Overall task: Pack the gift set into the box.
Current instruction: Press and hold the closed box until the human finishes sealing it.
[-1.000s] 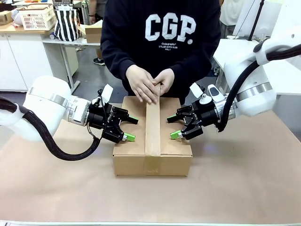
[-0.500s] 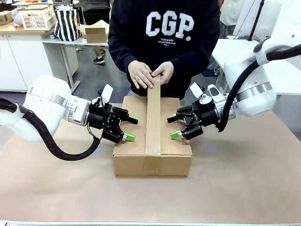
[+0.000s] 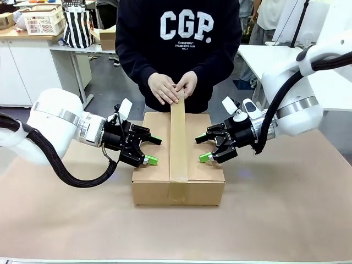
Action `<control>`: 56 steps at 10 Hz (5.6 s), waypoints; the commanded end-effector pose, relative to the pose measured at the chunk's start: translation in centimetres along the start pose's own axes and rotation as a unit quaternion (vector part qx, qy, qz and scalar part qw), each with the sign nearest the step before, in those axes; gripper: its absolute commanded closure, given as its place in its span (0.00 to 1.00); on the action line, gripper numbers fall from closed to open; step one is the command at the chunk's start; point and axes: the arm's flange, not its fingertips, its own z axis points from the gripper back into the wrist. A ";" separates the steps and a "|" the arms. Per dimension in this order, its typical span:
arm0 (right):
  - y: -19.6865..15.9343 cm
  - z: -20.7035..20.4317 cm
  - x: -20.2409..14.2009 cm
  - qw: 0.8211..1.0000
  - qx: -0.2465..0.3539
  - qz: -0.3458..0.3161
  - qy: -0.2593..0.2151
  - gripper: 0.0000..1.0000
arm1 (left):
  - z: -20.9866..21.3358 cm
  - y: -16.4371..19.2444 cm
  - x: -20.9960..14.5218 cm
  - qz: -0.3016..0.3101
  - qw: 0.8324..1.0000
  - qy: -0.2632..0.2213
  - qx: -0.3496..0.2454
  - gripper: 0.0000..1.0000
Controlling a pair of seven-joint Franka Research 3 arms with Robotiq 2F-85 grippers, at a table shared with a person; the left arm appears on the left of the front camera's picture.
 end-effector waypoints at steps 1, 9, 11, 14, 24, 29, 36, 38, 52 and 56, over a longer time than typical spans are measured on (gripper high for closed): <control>0.0 0.0 -0.3 1.000 -0.002 -0.004 0.000 0.00 | -0.1 -0.1 -0.2 0.002 1.000 0.001 -0.001 0.00; 0.0 0.0 -0.3 1.000 -0.002 -0.004 0.000 0.00 | -0.1 -0.1 -0.2 0.002 1.000 0.001 -0.001 0.00; 0.0 0.0 -0.3 1.000 -0.002 -0.004 0.000 0.00 | -0.1 -0.1 -0.2 0.002 1.000 0.001 -0.001 0.00; 0.0 0.0 -0.3 1.000 -0.002 -0.004 0.000 0.00 | -0.1 -0.1 -0.2 0.002 1.000 0.001 -0.001 0.00; 0.0 0.0 -0.3 1.000 -0.002 -0.004 0.000 0.00 | -0.1 -0.1 -0.2 0.002 1.000 0.001 -0.001 0.00; 0.0 0.0 -0.3 1.000 -0.002 -0.004 0.000 0.00 | -0.1 -0.1 -0.2 0.002 1.000 0.001 -0.001 0.00; 0.0 0.0 -0.3 1.000 -0.002 -0.004 0.000 0.00 | -0.1 -0.1 -0.2 0.002 1.000 0.001 -0.001 0.00; 0.0 0.0 -0.3 1.000 -0.002 -0.004 0.000 0.00 | -0.1 -0.1 -0.2 0.002 1.000 0.001 -0.001 0.00; 0.5 1.2 4.0 1.000 -0.002 0.000 0.020 0.00 | 1.1 -0.1 4.5 -0.005 1.000 -0.013 -0.018 0.00; 0.3 0.8 2.6 1.000 -0.004 0.014 0.003 0.00 | 0.6 0.2 3.1 -0.015 1.000 -0.011 -0.005 0.00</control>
